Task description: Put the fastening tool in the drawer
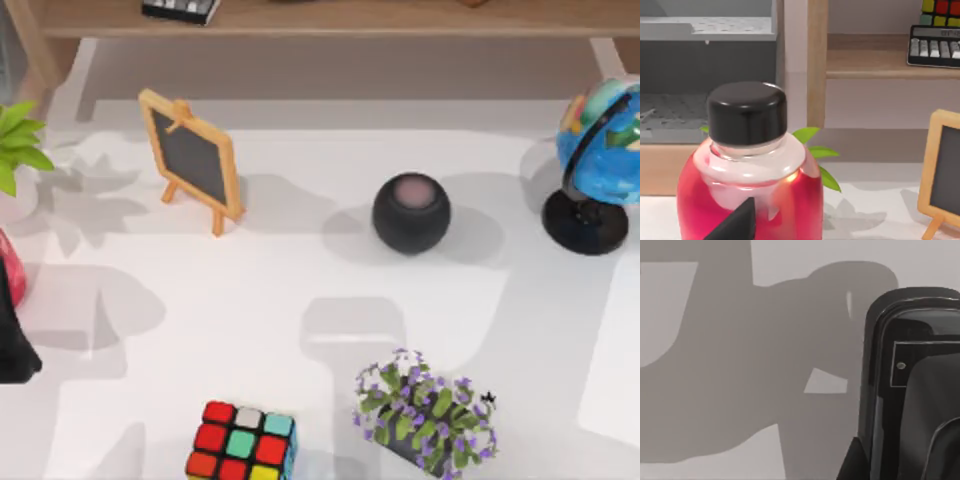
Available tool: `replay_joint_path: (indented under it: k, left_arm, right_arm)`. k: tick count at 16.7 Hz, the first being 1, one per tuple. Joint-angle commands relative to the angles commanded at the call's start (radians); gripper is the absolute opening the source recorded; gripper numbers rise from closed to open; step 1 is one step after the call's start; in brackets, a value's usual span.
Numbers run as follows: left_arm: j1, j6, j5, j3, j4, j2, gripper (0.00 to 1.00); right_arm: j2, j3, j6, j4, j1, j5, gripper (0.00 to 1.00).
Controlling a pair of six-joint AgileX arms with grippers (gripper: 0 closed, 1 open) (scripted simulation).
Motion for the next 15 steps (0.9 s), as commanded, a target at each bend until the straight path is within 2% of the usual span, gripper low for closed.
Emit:
replay_joint_path:
  k: [5, 12, 15]
  left_arm:
    - [0.0, 0.0, 0.0, 0.0, 0.0, 0.0, 1.0]
    - [0.0, 0.0, 0.0, 0.0, 0.0, 0.0, 1.0]
    - [0.0, 0.0, 0.0, 0.0, 0.0, 0.0, 1.0]
  right_arm:
    - [0.0, 0.002, 0.002, 0.003, 0.001, -0.002, 0.0]
    - [-0.18, 0.065, 0.114, 0.013, -0.058, -0.061, 0.0]
    - [-0.189, 0.059, 0.116, 0.035, -0.058, -0.064, 0.0]
